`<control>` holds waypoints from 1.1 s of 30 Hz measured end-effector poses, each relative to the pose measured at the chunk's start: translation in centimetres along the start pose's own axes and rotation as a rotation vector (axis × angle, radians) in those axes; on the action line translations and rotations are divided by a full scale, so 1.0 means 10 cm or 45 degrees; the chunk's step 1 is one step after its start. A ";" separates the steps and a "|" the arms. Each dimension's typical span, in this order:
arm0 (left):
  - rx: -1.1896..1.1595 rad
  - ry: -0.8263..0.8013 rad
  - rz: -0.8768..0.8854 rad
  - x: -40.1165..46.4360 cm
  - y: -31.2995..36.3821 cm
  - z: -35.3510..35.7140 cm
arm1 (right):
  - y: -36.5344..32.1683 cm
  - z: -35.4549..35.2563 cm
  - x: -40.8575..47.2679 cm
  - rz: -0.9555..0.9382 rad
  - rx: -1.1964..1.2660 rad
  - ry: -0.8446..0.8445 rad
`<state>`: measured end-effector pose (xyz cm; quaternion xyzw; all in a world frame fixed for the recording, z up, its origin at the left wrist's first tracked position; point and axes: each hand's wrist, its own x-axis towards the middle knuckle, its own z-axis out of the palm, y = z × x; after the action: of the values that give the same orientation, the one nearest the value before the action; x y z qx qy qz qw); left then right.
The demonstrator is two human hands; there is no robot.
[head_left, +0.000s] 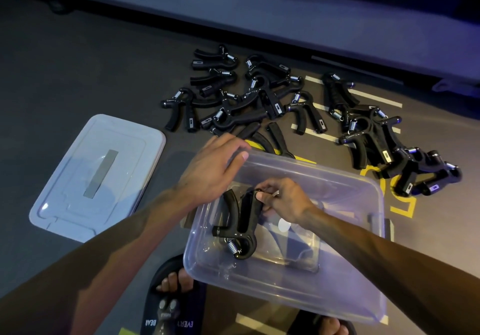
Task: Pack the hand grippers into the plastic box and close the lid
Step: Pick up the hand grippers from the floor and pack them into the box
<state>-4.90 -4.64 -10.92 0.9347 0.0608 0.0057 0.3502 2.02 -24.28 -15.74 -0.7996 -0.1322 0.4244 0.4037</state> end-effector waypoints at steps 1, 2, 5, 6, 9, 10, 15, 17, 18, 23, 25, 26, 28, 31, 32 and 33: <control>-0.002 0.001 -0.001 0.00 0.00 0.00 | -0.01 0.00 0.00 0.001 -0.012 -0.004; -0.006 0.001 -0.002 0.00 0.00 0.00 | -0.03 0.00 -0.01 0.004 -0.016 -0.008; -0.008 0.002 0.006 0.00 0.00 0.00 | -0.07 0.01 -0.02 0.029 -0.029 -0.021; -0.010 0.004 0.008 0.00 0.00 0.00 | -0.07 0.03 -0.03 0.056 -0.007 -0.025; -0.017 0.003 0.003 0.00 -0.01 0.00 | -0.01 0.09 -0.08 0.163 -0.146 -0.029; -0.018 0.003 0.000 0.00 -0.01 0.00 | 0.02 0.13 -0.11 0.229 -0.191 -0.073; -0.029 0.001 0.000 0.00 -0.02 0.01 | 0.03 0.35 -0.29 0.457 -0.135 -0.261; -0.031 0.000 -0.010 -0.01 -0.02 0.01 | 0.02 0.38 -0.29 0.414 -0.243 -0.240; -0.033 0.005 -0.009 -0.01 -0.01 0.01 | 0.02 0.38 -0.29 0.395 -0.287 -0.235; -0.023 0.014 0.004 -0.01 -0.01 0.01 | 0.06 0.38 -0.29 0.360 -0.276 -0.256; -0.026 0.008 -0.003 -0.01 -0.01 0.01 | 0.05 0.32 -0.29 0.433 -0.193 -0.314; -0.026 0.005 -0.004 -0.01 -0.01 0.00 | 0.02 0.26 -0.30 0.479 -0.191 -0.356; -0.024 -0.001 -0.004 -0.01 -0.02 0.00 | -0.12 0.06 -0.31 0.522 -0.289 -0.445; -0.032 0.006 0.010 -0.01 -0.01 0.00 | -0.51 -0.40 -0.32 0.384 -0.234 -0.592; -0.032 0.014 0.018 0.00 -0.01 0.00 | -0.68 -0.56 -0.33 0.311 -0.131 -0.653; -0.033 0.020 0.024 0.00 -0.01 0.00 | -0.85 -0.72 -0.33 0.227 -0.036 -0.669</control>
<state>-4.91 -4.58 -11.03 0.9305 0.0547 0.0170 0.3617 6.80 -24.49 -5.20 -0.6763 -0.1673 0.6491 0.3056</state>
